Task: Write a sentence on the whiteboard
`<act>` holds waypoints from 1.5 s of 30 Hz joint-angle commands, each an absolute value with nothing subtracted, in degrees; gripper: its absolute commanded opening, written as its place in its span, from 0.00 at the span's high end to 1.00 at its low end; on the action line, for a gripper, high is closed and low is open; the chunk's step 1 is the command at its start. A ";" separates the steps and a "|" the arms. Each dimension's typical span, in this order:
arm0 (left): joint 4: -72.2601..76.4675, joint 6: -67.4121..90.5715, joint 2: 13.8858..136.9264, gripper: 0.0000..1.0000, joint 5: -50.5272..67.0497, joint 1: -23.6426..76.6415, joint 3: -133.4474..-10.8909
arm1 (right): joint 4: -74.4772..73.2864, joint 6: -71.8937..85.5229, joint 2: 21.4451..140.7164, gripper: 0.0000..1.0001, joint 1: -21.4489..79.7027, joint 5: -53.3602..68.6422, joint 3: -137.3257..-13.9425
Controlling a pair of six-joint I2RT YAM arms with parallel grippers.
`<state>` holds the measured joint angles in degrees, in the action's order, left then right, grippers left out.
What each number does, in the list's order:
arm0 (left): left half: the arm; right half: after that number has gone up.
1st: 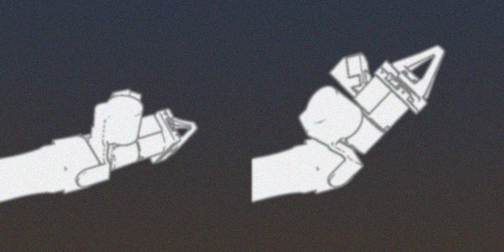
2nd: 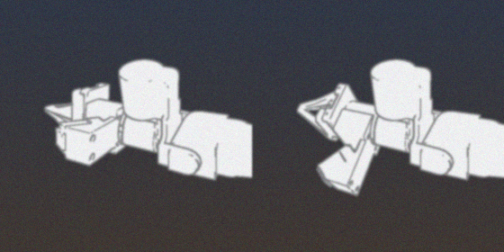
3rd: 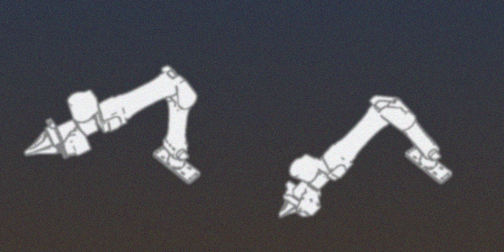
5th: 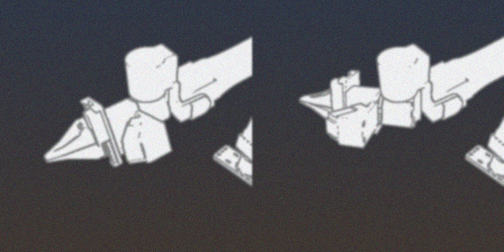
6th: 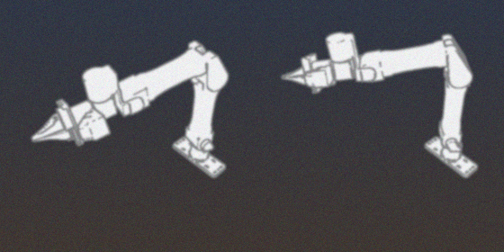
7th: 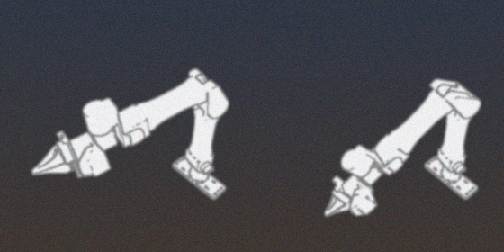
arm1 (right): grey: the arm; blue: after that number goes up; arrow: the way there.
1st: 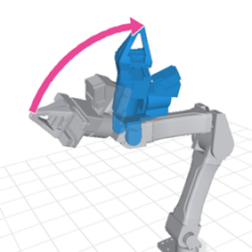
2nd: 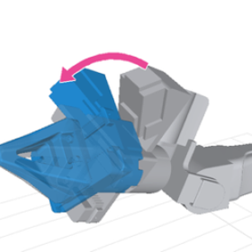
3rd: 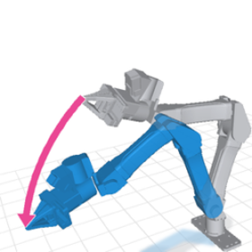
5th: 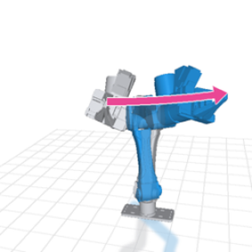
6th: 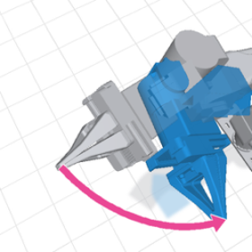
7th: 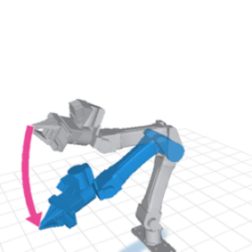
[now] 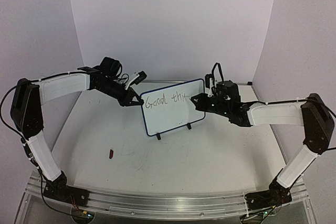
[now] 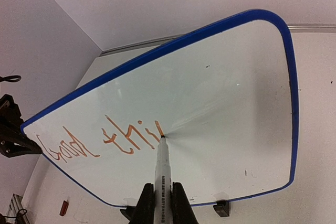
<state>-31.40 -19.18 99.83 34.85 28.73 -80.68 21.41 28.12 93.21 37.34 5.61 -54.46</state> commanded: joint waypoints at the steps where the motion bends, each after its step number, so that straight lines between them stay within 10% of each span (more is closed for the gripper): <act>1: -35.70 -22.24 102.74 1.00 27.98 29.10 -80.33 | 22.58 29.08 94.21 1.00 37.63 4.41 -53.29; 45: -35.69 -22.24 102.83 1.00 28.12 29.17 -80.33 | 23.64 26.77 90.16 1.00 37.62 1.31 -56.65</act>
